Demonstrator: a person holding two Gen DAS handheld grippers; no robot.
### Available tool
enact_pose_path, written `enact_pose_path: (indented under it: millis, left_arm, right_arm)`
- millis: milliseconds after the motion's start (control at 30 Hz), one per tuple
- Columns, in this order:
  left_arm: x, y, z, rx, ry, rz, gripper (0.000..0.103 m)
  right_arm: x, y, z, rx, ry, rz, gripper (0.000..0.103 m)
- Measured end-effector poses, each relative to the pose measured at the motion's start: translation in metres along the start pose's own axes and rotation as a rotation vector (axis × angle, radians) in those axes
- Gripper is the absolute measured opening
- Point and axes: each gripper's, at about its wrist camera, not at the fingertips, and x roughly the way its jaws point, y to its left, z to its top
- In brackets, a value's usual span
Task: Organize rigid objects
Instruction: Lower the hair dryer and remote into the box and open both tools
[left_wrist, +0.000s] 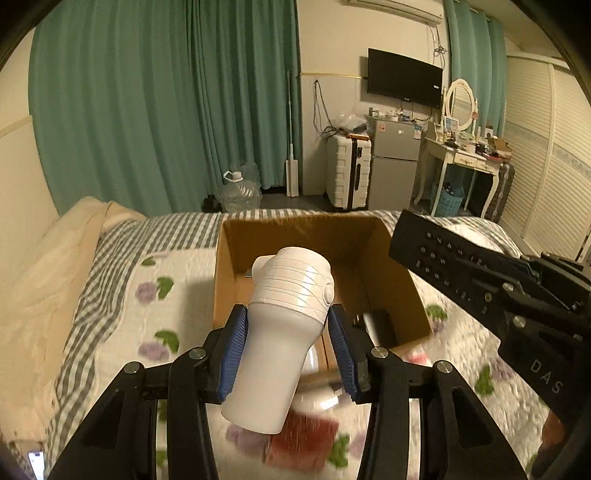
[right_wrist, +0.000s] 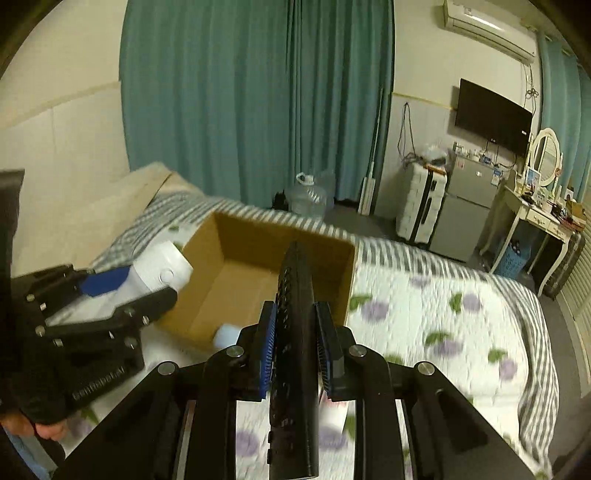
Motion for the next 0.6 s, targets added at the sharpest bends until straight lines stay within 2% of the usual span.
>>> enact_pose_path:
  millis: [233, 433, 600]
  left_arm:
    - [0.058, -0.003, 0.023, 0.008, 0.039, 0.008, 0.046]
    - [0.096, -0.004, 0.018, 0.004, 0.090, 0.020, 0.046]
    - [0.107, -0.004, 0.014, -0.001, 0.080, 0.019, 0.049]
  right_arm:
    - [0.047, -0.011, 0.023, 0.006, -0.008, 0.005, 0.021]
    - [0.080, -0.018, 0.016, 0.015, 0.024, 0.020, 0.021]
    - [0.094, -0.021, 0.007, 0.027, 0.049, 0.035, 0.021]
